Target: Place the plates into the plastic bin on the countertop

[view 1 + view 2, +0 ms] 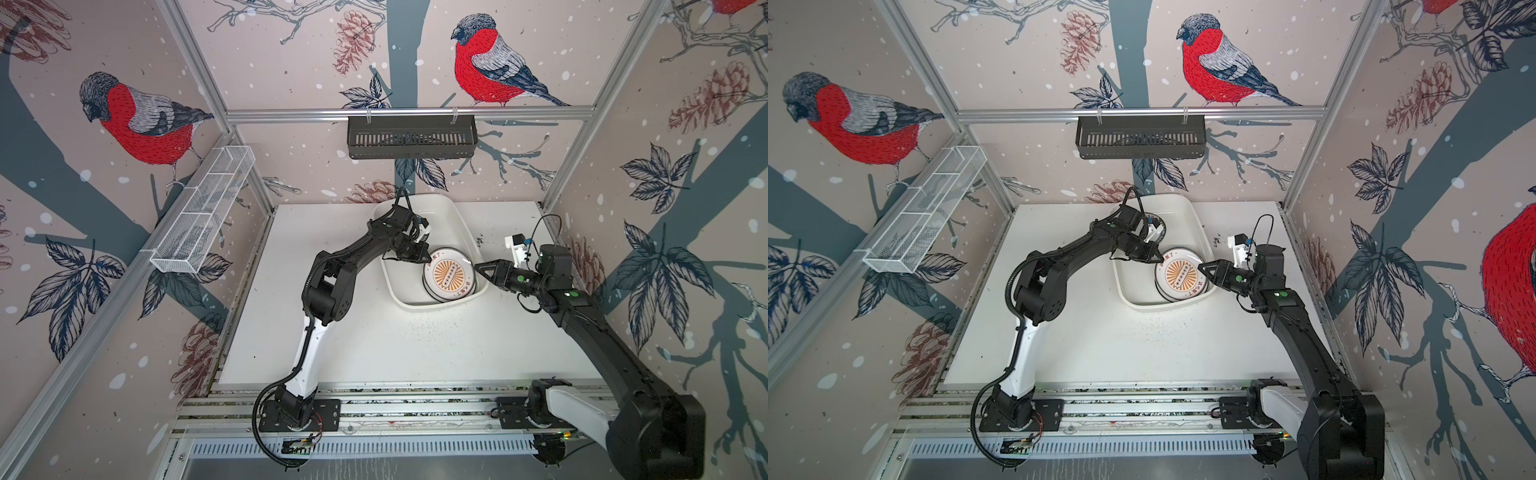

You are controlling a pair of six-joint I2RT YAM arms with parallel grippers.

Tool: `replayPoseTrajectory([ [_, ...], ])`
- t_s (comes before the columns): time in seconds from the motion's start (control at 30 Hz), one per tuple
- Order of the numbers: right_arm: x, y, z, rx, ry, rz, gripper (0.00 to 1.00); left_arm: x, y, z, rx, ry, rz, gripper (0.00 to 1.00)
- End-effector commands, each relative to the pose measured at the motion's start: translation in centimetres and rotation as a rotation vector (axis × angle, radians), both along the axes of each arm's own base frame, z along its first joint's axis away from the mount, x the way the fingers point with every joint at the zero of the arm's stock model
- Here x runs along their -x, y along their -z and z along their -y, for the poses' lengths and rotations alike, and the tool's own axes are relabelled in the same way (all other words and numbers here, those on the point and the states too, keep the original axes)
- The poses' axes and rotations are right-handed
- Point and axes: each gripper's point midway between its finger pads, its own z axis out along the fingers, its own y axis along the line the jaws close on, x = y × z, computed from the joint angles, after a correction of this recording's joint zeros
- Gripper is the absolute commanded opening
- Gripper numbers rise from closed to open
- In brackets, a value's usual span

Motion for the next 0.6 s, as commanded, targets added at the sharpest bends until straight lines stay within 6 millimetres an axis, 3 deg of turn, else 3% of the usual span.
replayPoseTrajectory([
  [0.0,-0.3,-0.6,-0.2,-0.015,-0.008,0.033,0.4,-0.2,0.8,-0.3,-0.035,0.0,0.02,0.12],
  [0.3,-0.5,-0.4,-0.2,-0.017,-0.008,0.035,0.4,-0.2,1.3,-0.7,-0.059,-0.01,0.024,0.16],
  [0.57,-0.5,-0.1,-0.2,-0.018,-0.008,0.033,0.4,0.2,1.8,-1.1,-0.07,-0.008,0.023,0.29],
])
